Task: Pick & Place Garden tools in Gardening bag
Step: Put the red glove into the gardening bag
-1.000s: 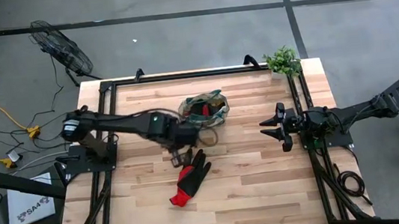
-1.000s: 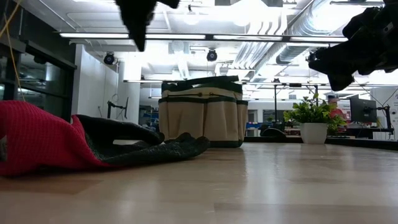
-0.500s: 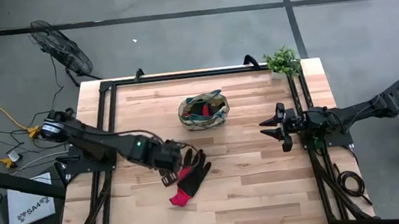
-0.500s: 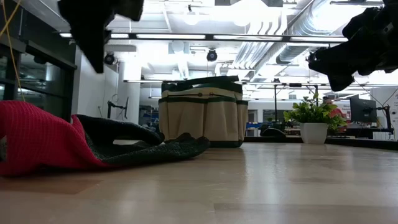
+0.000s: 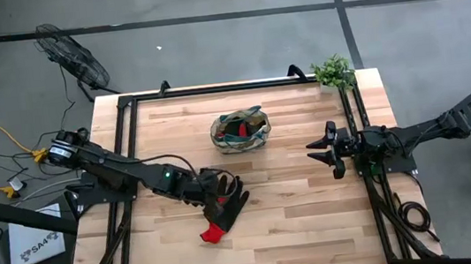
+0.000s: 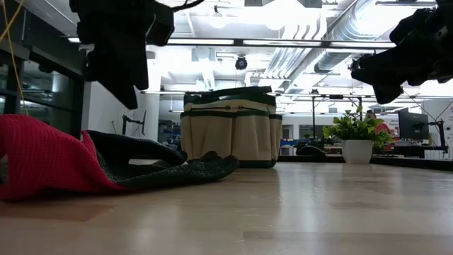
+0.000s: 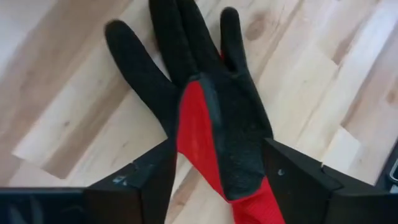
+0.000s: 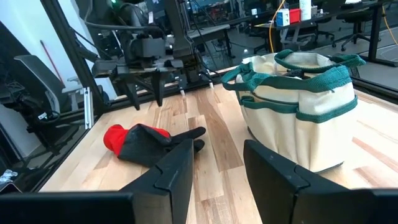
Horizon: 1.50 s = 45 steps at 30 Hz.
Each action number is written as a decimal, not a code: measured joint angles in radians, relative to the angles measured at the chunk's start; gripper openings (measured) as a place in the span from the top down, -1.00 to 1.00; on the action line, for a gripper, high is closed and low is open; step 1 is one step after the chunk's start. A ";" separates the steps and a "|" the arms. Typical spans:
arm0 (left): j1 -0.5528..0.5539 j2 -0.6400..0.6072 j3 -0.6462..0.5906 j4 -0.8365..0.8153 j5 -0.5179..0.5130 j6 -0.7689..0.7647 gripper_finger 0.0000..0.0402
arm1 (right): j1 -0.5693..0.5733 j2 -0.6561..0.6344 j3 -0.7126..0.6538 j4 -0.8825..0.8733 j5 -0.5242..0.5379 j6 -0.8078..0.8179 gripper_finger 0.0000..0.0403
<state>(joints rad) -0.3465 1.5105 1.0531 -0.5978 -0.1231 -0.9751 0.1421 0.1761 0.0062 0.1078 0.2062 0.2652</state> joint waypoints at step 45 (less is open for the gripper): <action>0.066 0.222 -0.053 0.245 0.329 -0.131 -0.39 | 0.000 0.000 0.000 -0.001 0.000 0.000 0.33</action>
<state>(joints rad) -0.2808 1.7323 0.9998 -0.3531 0.2058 -1.1061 0.1417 0.1761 0.0063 0.1070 0.2058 0.2653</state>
